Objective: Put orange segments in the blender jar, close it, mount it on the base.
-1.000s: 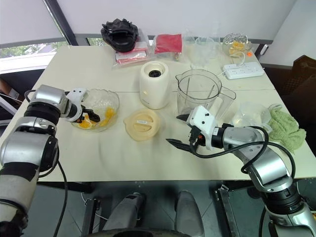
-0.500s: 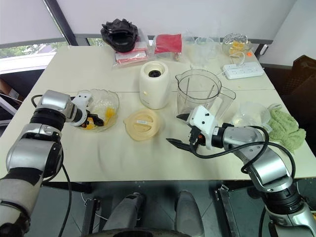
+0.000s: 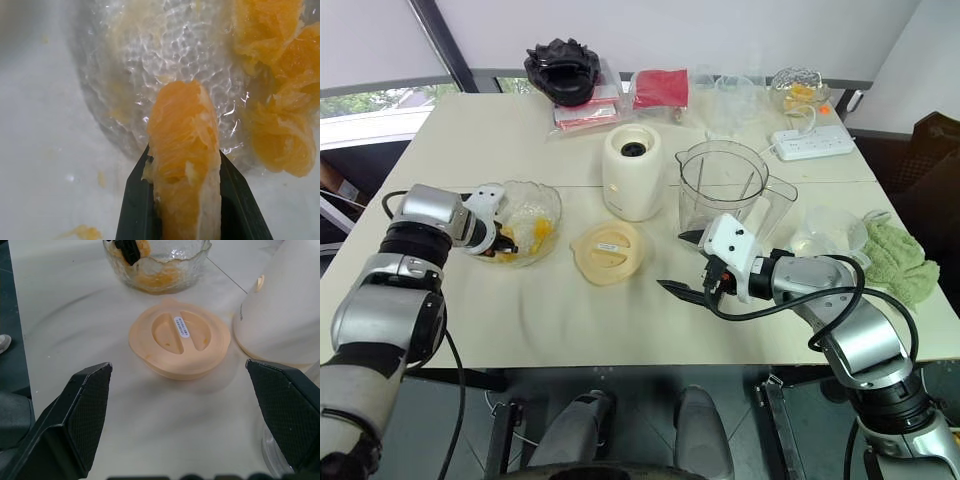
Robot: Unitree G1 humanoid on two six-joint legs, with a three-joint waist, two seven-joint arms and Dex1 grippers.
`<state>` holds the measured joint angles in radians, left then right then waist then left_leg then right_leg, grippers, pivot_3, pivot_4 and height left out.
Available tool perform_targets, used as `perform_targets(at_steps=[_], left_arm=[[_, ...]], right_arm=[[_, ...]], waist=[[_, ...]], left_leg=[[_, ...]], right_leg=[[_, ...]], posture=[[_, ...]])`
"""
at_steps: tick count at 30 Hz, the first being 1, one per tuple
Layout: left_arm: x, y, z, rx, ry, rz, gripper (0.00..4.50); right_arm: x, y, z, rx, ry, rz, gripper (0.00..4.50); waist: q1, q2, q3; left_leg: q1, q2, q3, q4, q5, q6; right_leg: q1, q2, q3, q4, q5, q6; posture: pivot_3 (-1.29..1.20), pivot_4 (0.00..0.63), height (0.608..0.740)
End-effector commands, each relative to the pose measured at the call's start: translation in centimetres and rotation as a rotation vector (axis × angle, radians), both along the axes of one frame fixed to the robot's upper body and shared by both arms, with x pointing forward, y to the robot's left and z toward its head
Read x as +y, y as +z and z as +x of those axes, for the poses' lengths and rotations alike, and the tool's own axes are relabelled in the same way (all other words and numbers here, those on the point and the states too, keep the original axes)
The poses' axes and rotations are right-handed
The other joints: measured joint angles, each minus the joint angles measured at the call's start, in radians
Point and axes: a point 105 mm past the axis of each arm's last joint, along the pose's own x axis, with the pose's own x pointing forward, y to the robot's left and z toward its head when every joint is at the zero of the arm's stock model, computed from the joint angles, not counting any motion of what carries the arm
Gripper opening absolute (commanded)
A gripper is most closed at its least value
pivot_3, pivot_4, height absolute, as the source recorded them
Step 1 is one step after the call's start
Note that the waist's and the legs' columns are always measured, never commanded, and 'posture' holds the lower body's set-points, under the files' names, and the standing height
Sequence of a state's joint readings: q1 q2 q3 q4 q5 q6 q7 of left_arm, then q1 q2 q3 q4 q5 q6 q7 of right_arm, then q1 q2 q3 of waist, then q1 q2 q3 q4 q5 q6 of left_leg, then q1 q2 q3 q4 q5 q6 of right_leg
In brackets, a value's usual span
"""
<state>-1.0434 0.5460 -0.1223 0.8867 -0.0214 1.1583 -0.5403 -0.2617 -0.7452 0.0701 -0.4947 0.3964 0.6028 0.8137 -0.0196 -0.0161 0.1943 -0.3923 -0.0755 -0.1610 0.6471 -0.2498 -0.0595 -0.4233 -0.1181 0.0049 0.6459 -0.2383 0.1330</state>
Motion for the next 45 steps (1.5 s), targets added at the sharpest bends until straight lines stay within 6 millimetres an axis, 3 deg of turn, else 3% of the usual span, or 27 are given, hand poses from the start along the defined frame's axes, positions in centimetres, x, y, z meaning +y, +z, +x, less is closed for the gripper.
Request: perform_targets(at_steps=[1, 11, 19, 24, 29, 34, 35, 40, 42, 45], left_arm=[[0.5, 0.1, -0.1, -0.011, 0.006, 0.006, 0.39], [0.6, 1.9, 0.8, -0.116, -0.021, -0.012, 0.39], [-0.6, 8.3, 1.7, -0.383, -0.043, -0.13, 0.39], [-2.9, 12.0, 1.5, -0.5, -0.103, -0.222, 0.39], [-7.4, 18.8, 3.1, -0.68, -0.268, -0.296, 0.39], [-12.5, 23.3, 4.3, -0.785, -0.464, -0.327, 0.39], [-14.3, 24.2, 4.4, -0.81, -0.532, -0.344, 0.39], [-21.6, 26.2, 3.9, -0.898, -0.83, -0.386, 0.39], [-25.1, 26.6, 2.7, -0.928, -0.967, -0.46, 0.39], [-28.4, 27.1, 0.9, -0.961, -1.117, -0.555, 0.39]], right_arm=[[0.2, 0.9, -0.1, -0.041, 0.019, 0.006, 4.5], [0.2, 0.9, -0.2, -0.045, 0.023, -0.001, 4.5], [0.0, 0.8, -0.4, -0.042, 0.014, -0.006, 4.5], [-0.3, 0.8, -0.7, -0.044, -0.003, -0.012, 4.5], [-1.1, 1.4, -0.7, -0.083, -0.072, -0.018, 4.5], [-1.7, 1.2, -1.5, -0.104, -0.171, 0.003, 4.5], [-1.9, 1.1, -1.9, -0.107, -0.204, 0.01, 4.5], [-2.7, 0.3, -3.6, -0.129, -0.364, 0.036, 4.5], [-3.0, 0.2, -4.4, -0.146, -0.446, 0.051, 4.5], [-3.7, 0.3, -5.5, -0.166, -0.538, 0.049, 4.5]], waist=[[0.0, 0.0, 0.0], [0.001, 0.0, 0.0], [0.004, 0.0, 0.0], [0.004, 0.0, 0.0], [0.01, -0.003, 0.002], [0.011, -0.003, 0.001], [0.01, -0.003, 0.001], [0.009, -0.004, 0.002], [0.008, -0.004, 0.002], [0.006, -0.003, 0.002]], left_leg=[[0.0, 0.0, 0.0, 0.0, 0.0, 0.0], [0.0, 0.0, 0.0, 0.0, 0.0, 0.0], [0.0, 0.0, 0.0, 0.0, 0.0, 0.0], [0.0, 0.0, 0.0, 0.0, 0.0, 0.0], [-0.001, 0.0, 0.0, 0.0, 0.0, -0.001], [-0.001, -0.001, 0.0, 0.0, 0.0, 0.0], [-0.001, -0.001, 0.0, 0.0, 0.0, 0.0], [-0.002, -0.001, 0.001, 0.0, 0.0, 0.0], [-0.002, -0.001, 0.001, 0.0, 0.0, 0.0], [-0.002, -0.001, 0.002, 0.0, -0.001, 0.001]], right_leg=[[0.0, 0.0, 0.0, 0.0, 0.0, 0.0], [0.0, 0.0, 0.0, 0.0, 0.0, 0.0], [0.0, 0.0, 0.0, 0.0, 0.0, 0.0], [0.0, 0.0, 0.0, 0.0, 0.0, 0.0], [0.0, 0.0, 0.0, 0.0, 0.0, 0.0], [0.0, -0.001, 0.0, -0.002, 0.0, 0.0], [0.0, -0.001, 0.0, -0.002, 0.0, 0.001], [0.0, -0.001, 0.0, -0.003, 0.0, 0.001], [0.0, -0.001, 0.0, -0.004, -0.001, 0.001], [0.0, -0.001, 0.001, -0.004, -0.001, 0.001]], posture=[[0.0, 0.15, 0.74], [0.0, 0.15, 0.74], [0.0, 0.15, 0.74], [0.0, 0.15, 0.74], [0.0, 0.15, 0.74], [0.0, 0.15, 0.74], [0.0, 0.15, 0.74], [0.0, 0.15, 0.74], [0.0, 0.15, 0.74], [0.0, 0.15, 0.74]])
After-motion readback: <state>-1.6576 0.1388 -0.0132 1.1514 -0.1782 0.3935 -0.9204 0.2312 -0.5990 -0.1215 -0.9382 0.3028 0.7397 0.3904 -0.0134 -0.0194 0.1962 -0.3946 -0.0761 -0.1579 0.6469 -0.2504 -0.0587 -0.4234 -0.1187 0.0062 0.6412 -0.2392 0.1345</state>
